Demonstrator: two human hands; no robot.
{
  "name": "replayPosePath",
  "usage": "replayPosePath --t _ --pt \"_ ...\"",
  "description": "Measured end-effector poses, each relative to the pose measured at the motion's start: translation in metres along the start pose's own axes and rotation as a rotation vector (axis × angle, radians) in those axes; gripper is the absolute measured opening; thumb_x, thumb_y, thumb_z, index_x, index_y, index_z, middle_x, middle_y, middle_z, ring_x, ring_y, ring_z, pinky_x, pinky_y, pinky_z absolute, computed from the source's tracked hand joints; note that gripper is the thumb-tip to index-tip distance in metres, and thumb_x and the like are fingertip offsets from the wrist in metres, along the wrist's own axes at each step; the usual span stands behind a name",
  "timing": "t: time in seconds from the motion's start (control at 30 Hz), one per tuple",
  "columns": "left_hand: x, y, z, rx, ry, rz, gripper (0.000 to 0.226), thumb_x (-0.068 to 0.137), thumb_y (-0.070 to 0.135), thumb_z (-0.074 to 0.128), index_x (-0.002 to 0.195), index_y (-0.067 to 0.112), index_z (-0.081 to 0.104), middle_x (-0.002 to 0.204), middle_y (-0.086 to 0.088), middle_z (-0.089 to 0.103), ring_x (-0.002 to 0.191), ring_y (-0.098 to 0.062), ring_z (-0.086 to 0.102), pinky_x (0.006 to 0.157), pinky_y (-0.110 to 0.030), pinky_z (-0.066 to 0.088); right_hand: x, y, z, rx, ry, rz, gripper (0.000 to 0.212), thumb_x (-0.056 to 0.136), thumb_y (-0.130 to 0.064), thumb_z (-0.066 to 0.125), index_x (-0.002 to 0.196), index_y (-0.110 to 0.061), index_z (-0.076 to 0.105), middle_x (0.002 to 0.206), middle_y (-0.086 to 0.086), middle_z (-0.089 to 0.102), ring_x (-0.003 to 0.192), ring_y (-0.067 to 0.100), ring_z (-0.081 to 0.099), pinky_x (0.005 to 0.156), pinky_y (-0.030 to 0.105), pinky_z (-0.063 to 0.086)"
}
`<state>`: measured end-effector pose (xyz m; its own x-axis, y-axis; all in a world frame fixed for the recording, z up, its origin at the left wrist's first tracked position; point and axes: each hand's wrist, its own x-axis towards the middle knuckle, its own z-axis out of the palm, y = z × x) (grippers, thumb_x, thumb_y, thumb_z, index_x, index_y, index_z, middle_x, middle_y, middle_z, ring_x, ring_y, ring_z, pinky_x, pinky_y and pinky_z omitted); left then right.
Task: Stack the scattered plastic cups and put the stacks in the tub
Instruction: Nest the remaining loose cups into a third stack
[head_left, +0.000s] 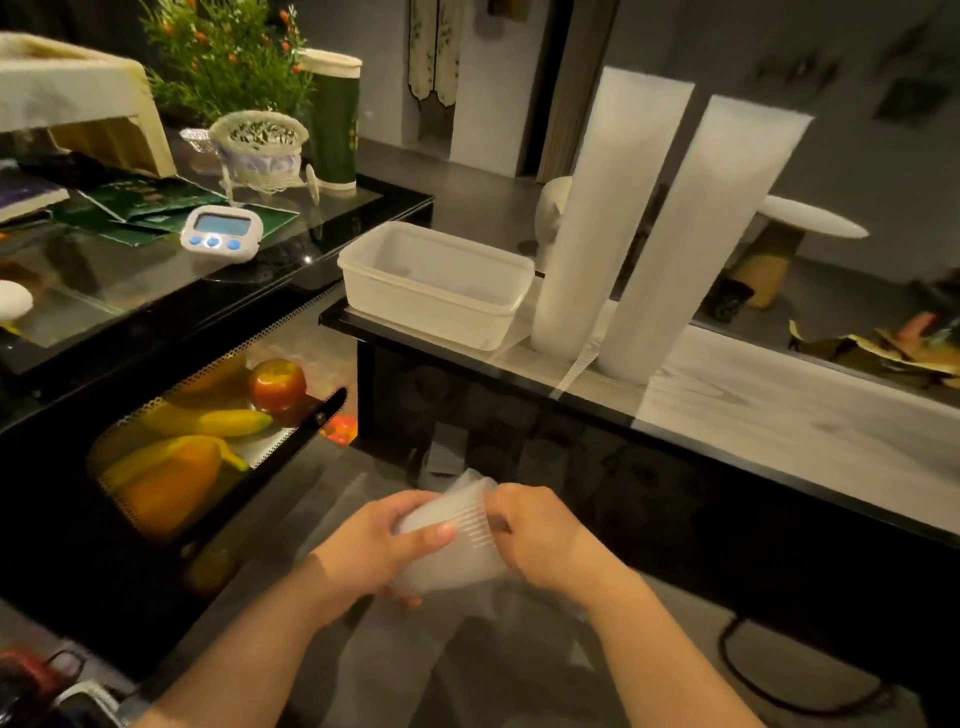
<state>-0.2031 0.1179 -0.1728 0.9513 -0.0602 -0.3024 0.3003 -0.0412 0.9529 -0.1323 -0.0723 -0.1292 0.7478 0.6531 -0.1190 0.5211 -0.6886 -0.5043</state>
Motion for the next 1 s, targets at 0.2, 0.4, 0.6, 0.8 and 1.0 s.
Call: replayPosePath --t 0.2,0.4,0.6,0.8,1.0 --pt "0.001 0.002 0.003 -0.123 -0.009 0.009 0.077 0.057 0.064 0.083 0.123 0.03 0.064 0.118 -0.008 0.067 0.103 -0.03 0.069 0.071 -0.045 0.06 -0.022 0.03 -0.007 0.653 0.296 0.204 0.01 0.092 -0.037 0.063 0.098 -0.041 0.057 0.097 -0.004 0.07 0.087 0.008 0.068 0.085 0.032 0.057" --pt "0.0 -0.012 0.005 -0.088 0.065 -0.041 0.086 0.045 0.074 0.082 0.12 0.034 0.063 0.119 -0.007 0.063 0.105 -0.03 0.066 0.073 -0.046 0.062 -0.044 0.045 -0.013 0.919 0.636 0.191 0.021 0.095 -0.018 0.062 0.112 -0.028 0.067 0.089 0.002 0.073 0.068 0.014 0.061 0.067 0.025 0.054" --pt "-0.002 -0.025 0.018 -0.068 0.099 -0.108 0.079 0.042 0.079 0.08 0.109 0.04 0.063 0.118 -0.004 0.061 0.102 -0.029 0.065 0.07 -0.043 0.062 -0.042 0.031 0.02 0.923 0.531 0.11 0.029 0.093 -0.01 0.063 0.105 -0.036 0.071 0.087 -0.012 0.074 0.063 0.003 0.055 0.065 0.017 0.052" --pt "0.005 -0.028 0.019 -0.062 0.118 -0.157 0.041 0.079 0.057 0.073 0.113 0.038 0.06 0.119 -0.003 0.062 0.102 -0.026 0.065 0.079 -0.05 0.062 -0.037 0.04 0.03 0.807 0.487 0.177 0.032 0.097 -0.016 0.059 0.11 -0.045 0.065 0.09 -0.018 0.071 0.064 0.004 0.057 0.069 0.016 0.052" --pt "0.026 -0.03 0.017 -0.137 0.115 -0.191 0.07 0.067 0.066 0.078 0.124 0.031 0.06 0.121 -0.009 0.064 0.105 -0.03 0.067 0.075 -0.048 0.062 -0.02 0.046 0.03 0.722 0.456 0.164 0.03 0.095 -0.021 0.062 0.114 -0.044 0.064 0.108 -0.023 0.067 0.088 -0.011 0.062 0.078 0.015 0.052"
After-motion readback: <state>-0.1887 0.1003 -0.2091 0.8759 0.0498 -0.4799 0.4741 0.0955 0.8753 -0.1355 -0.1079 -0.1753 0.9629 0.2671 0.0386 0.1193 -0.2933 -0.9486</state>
